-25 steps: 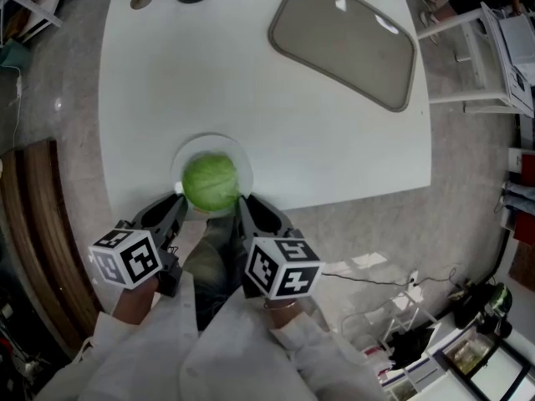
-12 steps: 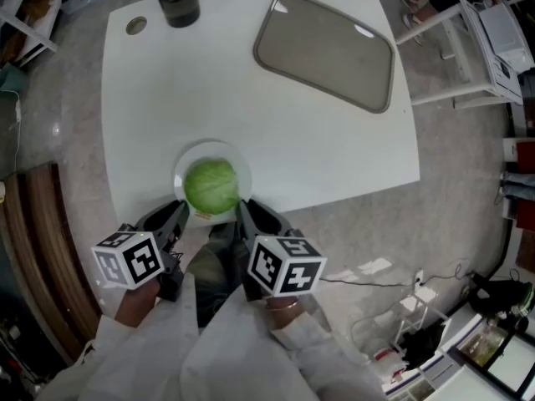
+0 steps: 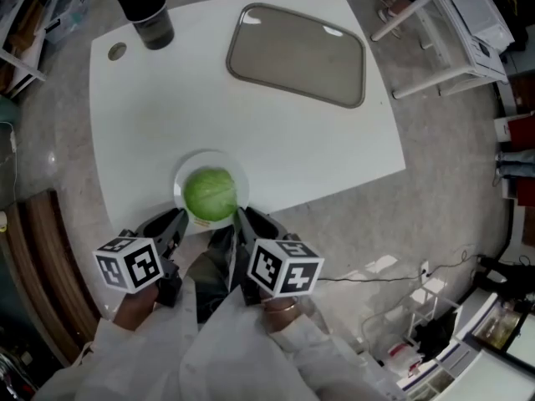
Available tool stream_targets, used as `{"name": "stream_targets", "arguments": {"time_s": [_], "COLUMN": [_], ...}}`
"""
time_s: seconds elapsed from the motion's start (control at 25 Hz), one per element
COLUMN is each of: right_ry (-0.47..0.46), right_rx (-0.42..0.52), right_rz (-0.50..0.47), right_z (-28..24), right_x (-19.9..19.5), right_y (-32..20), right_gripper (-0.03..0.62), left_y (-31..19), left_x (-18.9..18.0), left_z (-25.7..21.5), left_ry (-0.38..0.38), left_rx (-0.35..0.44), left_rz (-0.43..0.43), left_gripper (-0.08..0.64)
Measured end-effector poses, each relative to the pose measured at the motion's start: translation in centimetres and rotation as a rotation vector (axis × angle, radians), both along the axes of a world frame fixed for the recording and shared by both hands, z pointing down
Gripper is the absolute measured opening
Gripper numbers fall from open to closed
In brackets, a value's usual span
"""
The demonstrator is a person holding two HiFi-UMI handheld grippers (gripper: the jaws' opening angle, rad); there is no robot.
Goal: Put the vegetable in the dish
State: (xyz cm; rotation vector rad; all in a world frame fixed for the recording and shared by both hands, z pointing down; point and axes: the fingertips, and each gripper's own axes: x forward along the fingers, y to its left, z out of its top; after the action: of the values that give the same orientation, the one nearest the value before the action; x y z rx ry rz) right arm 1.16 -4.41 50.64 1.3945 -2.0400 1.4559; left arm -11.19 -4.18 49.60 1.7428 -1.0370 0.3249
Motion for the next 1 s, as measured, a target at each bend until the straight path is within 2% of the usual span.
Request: {"name": "stream_targets", "arguments": {"time_s": [0.2,0.36,0.8,1.0], "right_ry": [-0.001,-0.004,0.013,0.011], "right_rx": [0.003,0.012,0.033,0.032], "right_rz": [0.012,0.008,-0.026,-0.027], "right_z": [-0.5,-1.0,-2.4,-3.0], "right_x": [2.7,5.3,12.5,14.2], "right_y": [-1.4,-3.9,-14.2,-19.0], "right_gripper": [0.06,0.06,0.06,0.06], "left_y": [-1.5,-4.0,-13.7,-18.4], "left_x": [2.7,5.4,12.6,14.3], "left_z": [-0.5,-1.2,-2.3,-2.9], "left_ry": [-0.004,-0.009,0.005,-0.013], "left_rx": [0.017,0.036,0.056,0.071], "left_rz": [0.047,0.053,0.026,0.031], "left_gripper": [0.055,0.055,0.055,0.055]}}
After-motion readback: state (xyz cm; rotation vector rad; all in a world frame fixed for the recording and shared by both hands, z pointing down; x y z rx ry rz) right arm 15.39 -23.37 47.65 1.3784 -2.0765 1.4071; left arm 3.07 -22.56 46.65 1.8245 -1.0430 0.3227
